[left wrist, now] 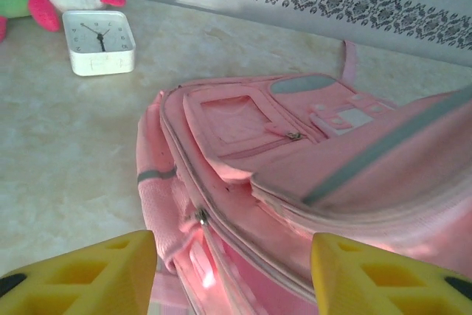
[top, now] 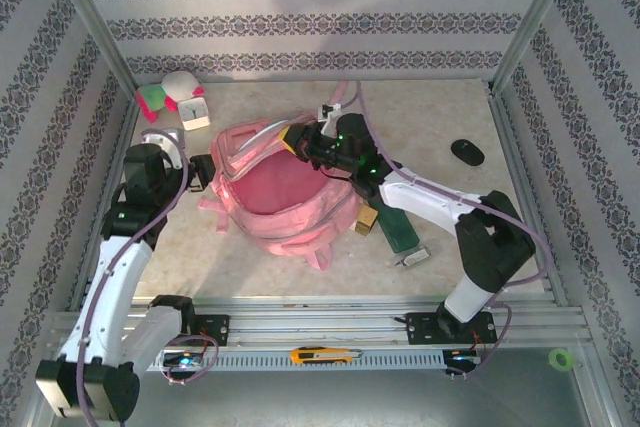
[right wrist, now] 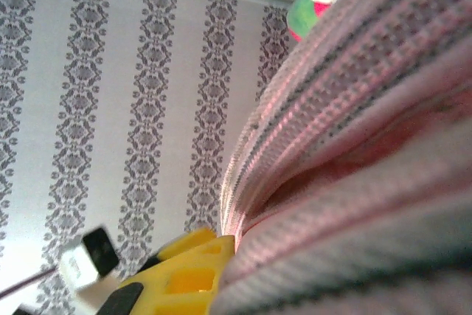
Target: Pack books, pencil case, and school supplies into a backpack
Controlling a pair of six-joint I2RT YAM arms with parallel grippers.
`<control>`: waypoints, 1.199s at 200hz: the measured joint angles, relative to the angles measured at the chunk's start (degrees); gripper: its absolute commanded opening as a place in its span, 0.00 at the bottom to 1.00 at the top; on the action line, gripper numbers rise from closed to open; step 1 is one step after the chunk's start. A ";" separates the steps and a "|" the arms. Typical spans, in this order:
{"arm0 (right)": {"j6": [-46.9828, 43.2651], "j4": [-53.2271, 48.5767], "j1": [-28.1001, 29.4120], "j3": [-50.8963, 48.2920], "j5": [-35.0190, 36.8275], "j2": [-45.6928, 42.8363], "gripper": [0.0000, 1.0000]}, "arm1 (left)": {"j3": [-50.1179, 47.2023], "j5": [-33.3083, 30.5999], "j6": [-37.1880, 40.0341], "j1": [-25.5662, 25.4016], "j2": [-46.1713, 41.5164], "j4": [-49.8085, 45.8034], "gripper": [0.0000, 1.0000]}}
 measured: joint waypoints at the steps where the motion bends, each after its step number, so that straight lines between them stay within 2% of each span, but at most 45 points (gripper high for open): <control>1: 0.00 0.07 0.07 0.04 0.17 0.09 0.00 | 0.00 -0.02 -0.02 0.00 -0.15 -0.24 0.57; 66: 1.53 4.31 5.16 9.29 10.67 11.41 0.00 | 0.00 -0.17 -2.82 0.00 1.29 -5.09 0.57; 109: 3.28 4.63 9.62 5.84 18.47 10.84 0.00 | 0.68 -0.20 -2.99 0.00 0.85 -6.03 0.57; 138: 4.79 3.37 13.57 -1.42 24.52 8.55 0.16 | 0.66 -0.17 -3.02 0.00 0.11 -6.32 0.57; 178: 9.01 2.32 15.47 -8.39 27.52 6.16 0.46 | -1.07 3.23 -3.41 0.00 0.02 -6.21 0.55; 215: 10.12 -1.79 16.22 -13.57 26.93 -0.17 0.55 | -3.34 6.58 -4.26 0.00 0.74 -6.23 0.55; 240: 7.98 -9.35 16.31 -16.46 24.48 -6.01 0.61 | -3.96 8.33 -5.25 -0.04 0.85 -5.57 0.55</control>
